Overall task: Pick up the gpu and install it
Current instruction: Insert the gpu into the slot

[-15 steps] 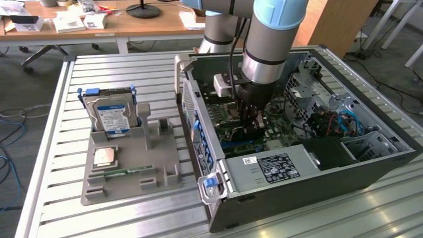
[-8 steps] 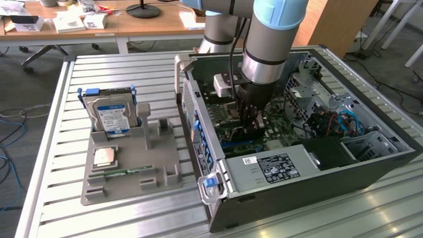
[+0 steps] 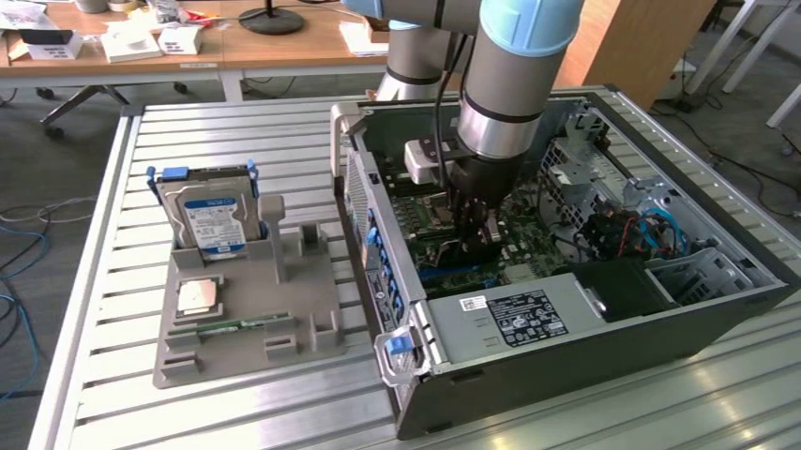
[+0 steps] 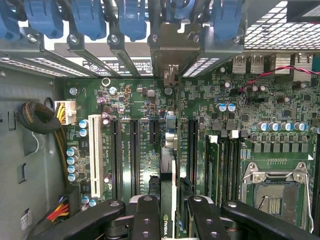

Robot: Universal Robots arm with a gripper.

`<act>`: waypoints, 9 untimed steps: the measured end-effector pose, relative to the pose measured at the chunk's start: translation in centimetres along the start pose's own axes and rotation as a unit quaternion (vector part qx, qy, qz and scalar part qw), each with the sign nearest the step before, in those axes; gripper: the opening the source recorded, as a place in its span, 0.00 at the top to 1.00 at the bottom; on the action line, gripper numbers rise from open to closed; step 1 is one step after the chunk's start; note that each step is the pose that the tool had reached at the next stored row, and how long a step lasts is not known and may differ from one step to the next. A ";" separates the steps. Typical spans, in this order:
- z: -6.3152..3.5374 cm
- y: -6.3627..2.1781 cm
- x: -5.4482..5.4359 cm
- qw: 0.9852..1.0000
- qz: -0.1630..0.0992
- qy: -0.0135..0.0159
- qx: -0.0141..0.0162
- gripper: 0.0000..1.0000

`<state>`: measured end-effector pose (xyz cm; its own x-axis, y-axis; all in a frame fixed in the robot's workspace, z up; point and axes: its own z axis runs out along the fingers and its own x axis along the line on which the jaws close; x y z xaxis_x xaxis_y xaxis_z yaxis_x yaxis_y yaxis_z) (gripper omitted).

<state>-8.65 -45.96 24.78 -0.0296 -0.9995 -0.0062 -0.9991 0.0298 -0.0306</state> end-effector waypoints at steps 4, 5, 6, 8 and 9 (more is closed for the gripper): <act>0.06 0.01 0.0 1.000 0.000 0.000 0.001 0.74; 0.08 0.01 0.0 1.000 0.000 0.000 0.001 0.74; 0.10 0.02 0.0 1.000 0.000 0.000 0.001 0.74; 0.11 0.02 0.0 1.000 0.000 0.000 0.001 0.74; 0.11 0.02 0.0 1.000 0.000 0.000 0.001 0.74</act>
<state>-8.66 -45.94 24.66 -0.0295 -0.9995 -0.0061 -0.9990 0.0297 -0.0330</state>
